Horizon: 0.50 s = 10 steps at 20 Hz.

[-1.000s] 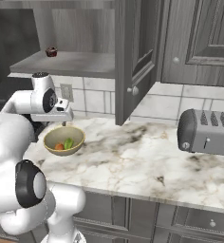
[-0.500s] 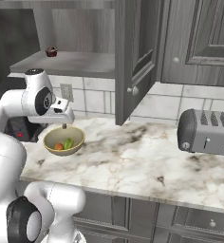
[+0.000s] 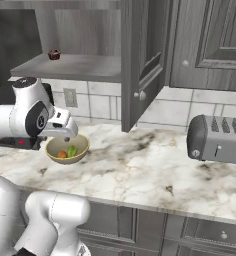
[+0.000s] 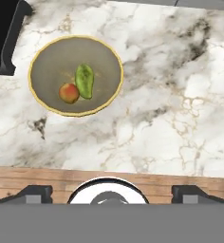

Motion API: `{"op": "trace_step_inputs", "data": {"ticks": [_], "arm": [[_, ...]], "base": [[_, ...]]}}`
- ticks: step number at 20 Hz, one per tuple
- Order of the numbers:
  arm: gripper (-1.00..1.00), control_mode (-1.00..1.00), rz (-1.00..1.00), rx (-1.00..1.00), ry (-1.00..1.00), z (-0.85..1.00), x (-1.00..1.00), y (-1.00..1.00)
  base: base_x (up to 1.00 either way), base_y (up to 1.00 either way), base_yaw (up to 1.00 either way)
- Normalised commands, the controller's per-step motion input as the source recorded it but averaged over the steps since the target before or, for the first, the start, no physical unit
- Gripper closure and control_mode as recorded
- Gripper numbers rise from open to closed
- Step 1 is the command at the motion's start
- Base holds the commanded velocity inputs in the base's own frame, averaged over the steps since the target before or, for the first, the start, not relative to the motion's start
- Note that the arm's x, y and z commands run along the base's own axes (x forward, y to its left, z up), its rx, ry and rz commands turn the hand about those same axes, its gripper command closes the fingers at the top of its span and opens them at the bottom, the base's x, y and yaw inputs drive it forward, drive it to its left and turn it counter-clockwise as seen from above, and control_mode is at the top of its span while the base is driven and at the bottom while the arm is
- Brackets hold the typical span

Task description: Open the cabinet. Pick the apple and mango from the cabinet and place them into the bowl. Then close the cabinet.

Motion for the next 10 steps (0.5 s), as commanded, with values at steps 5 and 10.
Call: {"op": "trace_step_inputs", "data": {"ticks": [5, 10], "arm": [[-1.00, -1.00, 0.00, 0.00, -0.18, 0.43, -0.64, -0.33], [-1.00, -1.00, 0.00, 0.00, -0.11, 0.49, -0.65, -0.37]], "base": [[0.00, 0.00, 0.00], [0.00, 0.00, 0.00]]}}
